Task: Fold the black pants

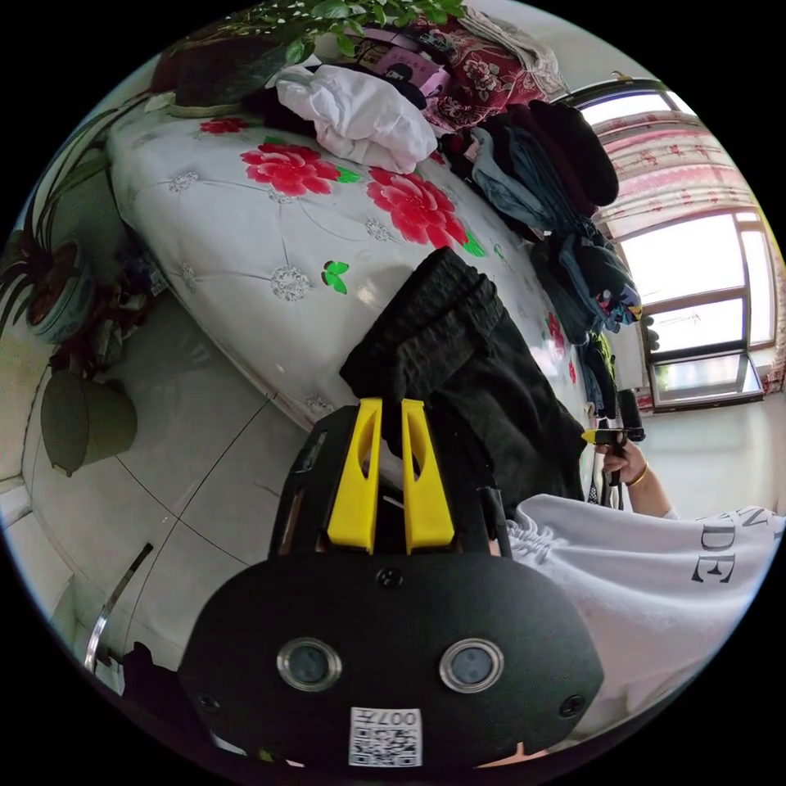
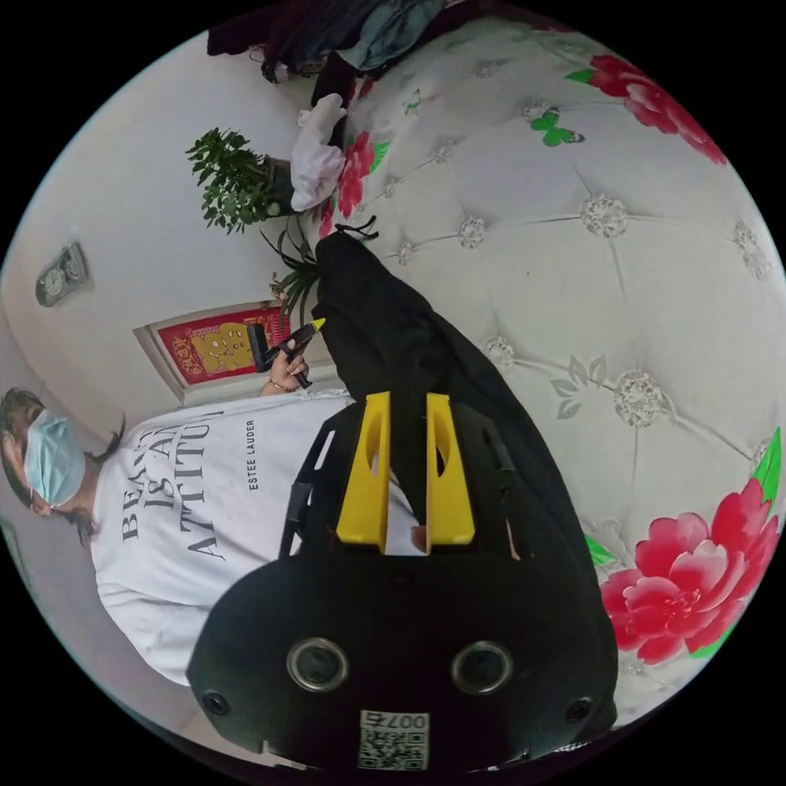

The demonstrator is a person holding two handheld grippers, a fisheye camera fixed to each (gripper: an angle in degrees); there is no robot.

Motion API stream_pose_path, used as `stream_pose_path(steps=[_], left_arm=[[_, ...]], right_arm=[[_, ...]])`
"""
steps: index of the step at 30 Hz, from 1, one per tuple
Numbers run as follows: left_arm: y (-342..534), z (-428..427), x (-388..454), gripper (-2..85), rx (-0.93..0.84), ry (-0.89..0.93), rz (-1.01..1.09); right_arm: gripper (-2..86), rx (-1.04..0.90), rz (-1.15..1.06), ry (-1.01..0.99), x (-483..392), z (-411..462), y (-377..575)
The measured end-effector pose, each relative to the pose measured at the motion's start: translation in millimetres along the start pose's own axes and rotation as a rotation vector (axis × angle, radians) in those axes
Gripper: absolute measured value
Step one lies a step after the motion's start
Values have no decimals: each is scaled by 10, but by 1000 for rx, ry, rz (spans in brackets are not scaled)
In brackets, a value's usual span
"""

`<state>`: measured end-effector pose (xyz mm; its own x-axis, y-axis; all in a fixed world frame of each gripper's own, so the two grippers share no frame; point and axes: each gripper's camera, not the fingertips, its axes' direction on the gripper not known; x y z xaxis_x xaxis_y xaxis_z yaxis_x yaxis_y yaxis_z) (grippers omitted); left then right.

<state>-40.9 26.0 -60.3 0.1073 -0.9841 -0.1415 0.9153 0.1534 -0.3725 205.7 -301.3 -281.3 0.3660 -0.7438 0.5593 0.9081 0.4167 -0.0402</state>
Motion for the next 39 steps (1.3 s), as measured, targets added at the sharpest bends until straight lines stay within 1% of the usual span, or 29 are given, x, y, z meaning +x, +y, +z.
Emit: stream_pose_path(steps=[2, 3, 5, 6, 8, 10, 12, 13, 15, 16, 17, 18, 19, 20, 21, 22, 23, 26, 28, 30, 33, 35, 36, 38, 39], left_arm=[[-17, 1, 5, 42, -1, -2, -2], [-21, 1, 6, 42, -1, -2, -3], [-34, 0, 13, 42, 0, -6, 0], [-37, 0, 14, 42, 0, -6, -1], [-57, -1, 14, 43, -1, -7, -1], [-73, -3, 11, 43, -3, -6, -1], [-84, -9, 5, 43, -2, -4, -5], [-91, -15, 5, 43, -2, -6, -5], [-103, -17, -1, 43, 0, -8, -8], [-113, -20, -10, 42, 2, -7, -13], [-126, -24, -20, 42, 3, -6, -18], [-134, -29, -22, 41, 4, -8, -21], [-156, -43, -11, 40, 10, -19, -17], [-188, -55, 14, 40, 19, -35, -3], [-207, -61, 27, 39, 27, -44, 1], [-258, -67, 51, 40, 47, -52, 8], [-327, -60, 63, 40, 65, -54, 5], [-487, -10, 21, 44, 69, -20, -22], [-499, -13, -24, 49, 88, 6, -32], [-475, -38, -81, 57, 105, 33, -34], [-401, -110, -233, 72, 151, 113, -79], [-358, -171, -338, 81, 172, 164, -120], [-349, -193, -351, 81, 175, 167, -122], [-338, -298, -378, 79, 174, 160, -111], [-338, -326, -383, 78, 175, 155, -107]], right_arm=[[70, -70, 0, -116, 16, 82, 7], [71, -72, -8, -122, 6, 84, 11], [71, -25, 19, -90, 46, 30, 0], [71, -7, 36, -103, 82, 12, -15], [71, 66, 149, -180, 318, -32, -127], [69, 101, 210, -206, 468, -36, -249], [65, 111, 254, -241, 557, 38, -411], [62, 81, 249, -277, 557, 145, -542], [53, 5, 250, -241, 516, 358, -725], [45, -50, 239, -173, 461, 488, -822], [35, -68, 217, -95, 395, 527, -883], [30, -45, 199, -69, 357, 492, -899], [20, 52, 170, -29, 289, 336, -881], [13, 136, 160, -41, 268, 170, -835], [9, 168, 163, -45, 271, 101, -811], [6, 245, 174, -23, 263, -18, -748], [4, 406, 176, -6, 228, -167, -638], [5, 718, 175, -20, 183, -421, -291], [13, 795, 160, 11, 113, -383, -72], [26, 821, 120, 45, 46, -251, 194], [43, 877, 129, 147, 10, 84, 882], [56, 990, 211, 207, 58, 356, 1662], [59, 1030, 248, 220, 79, 418, 1897], [72, 1261, 438, 315, 115, 639, 2902], [75, 1324, 492, 348, 112, 700, 3162]])
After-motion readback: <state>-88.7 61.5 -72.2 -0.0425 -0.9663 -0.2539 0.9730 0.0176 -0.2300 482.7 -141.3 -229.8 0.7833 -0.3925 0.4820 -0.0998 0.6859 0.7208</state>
